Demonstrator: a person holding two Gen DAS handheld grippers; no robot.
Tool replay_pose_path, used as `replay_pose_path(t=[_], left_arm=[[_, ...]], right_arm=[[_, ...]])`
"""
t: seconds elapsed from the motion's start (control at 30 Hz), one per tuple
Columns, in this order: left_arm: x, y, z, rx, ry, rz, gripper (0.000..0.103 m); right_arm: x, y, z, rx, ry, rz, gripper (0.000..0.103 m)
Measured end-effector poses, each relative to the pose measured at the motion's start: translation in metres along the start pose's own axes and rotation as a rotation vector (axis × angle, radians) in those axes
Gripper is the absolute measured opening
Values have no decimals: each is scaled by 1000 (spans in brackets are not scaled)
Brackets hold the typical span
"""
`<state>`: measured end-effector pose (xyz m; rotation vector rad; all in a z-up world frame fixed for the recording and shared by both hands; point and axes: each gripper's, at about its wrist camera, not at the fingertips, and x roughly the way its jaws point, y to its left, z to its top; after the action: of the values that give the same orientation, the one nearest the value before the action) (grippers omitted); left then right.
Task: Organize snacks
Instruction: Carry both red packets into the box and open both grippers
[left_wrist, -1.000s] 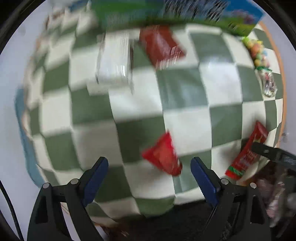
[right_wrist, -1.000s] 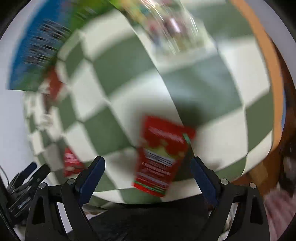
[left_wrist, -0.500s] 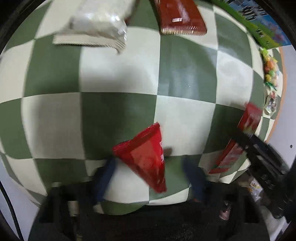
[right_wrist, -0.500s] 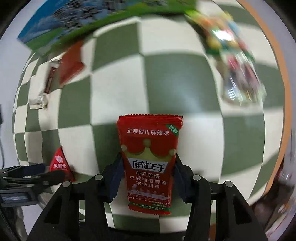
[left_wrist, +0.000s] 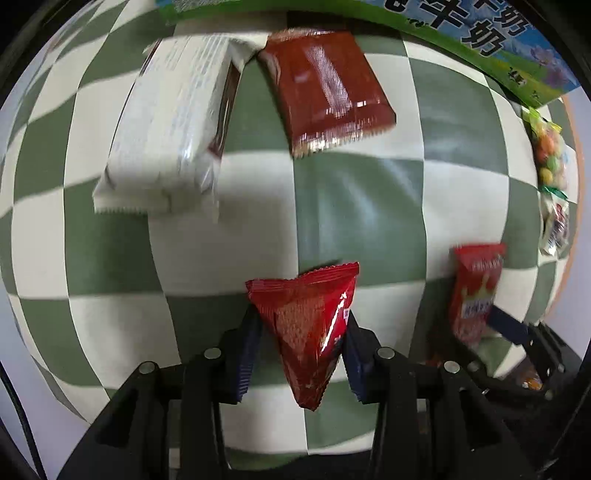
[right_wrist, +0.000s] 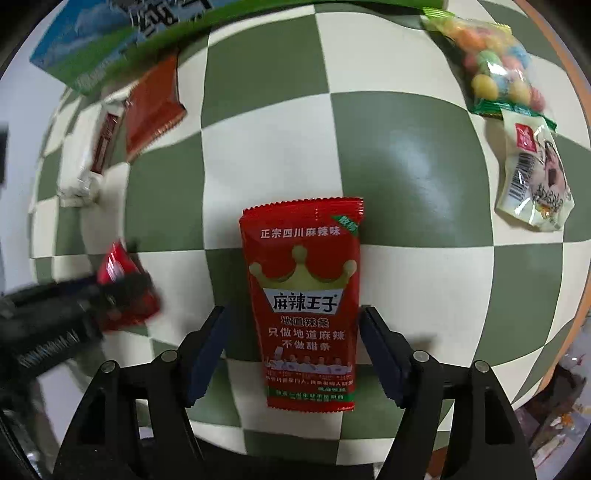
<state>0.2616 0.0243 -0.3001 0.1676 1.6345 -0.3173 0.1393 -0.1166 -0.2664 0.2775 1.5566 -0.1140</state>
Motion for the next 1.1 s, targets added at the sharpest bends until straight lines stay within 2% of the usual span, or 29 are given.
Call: replay_pose_path(t=[0.03,0.1,0.17,0.3,0.37,0.4,0.6,0.73,0.87,0.93,1.0,1.1], left_arm=[[2,-2,0,1,0,6,38],[1,-2,5,3,-3,18,38],[-3,-5,3,13,-13,18,38],[-22,-21,16,28,-40,12,37],[-40,-18,16,27,-59,-16,37],[-53,-16,34,24,-68,-27,37],[-146,-19,64,16,-206,-148,37],[-210,-13,100,23,-321,-185,37],[-252,-2,142,46,-381,-114,37],[-255,9,154,48,-377,-74,37],[-254,14,183,41,-346,-41,37],[-238,26,222,28,-256,-19,37]], right_arm=[[2,2,0,10,-14,-12,74],[3,3,-3,8,-38,-53,57],[-6,0,-5,15,-67,-26,51],[-31,-4,-8,42,-99,37,49],[-48,-5,-6,45,-117,73,49],[-59,-5,-3,41,-128,96,48],[-137,-5,30,21,-222,235,48],[-198,2,91,5,-295,334,48],[-223,16,148,24,-334,410,48],[-226,22,183,43,-332,431,48],[-219,29,213,69,-313,452,48],[-194,50,258,114,-263,489,48]])
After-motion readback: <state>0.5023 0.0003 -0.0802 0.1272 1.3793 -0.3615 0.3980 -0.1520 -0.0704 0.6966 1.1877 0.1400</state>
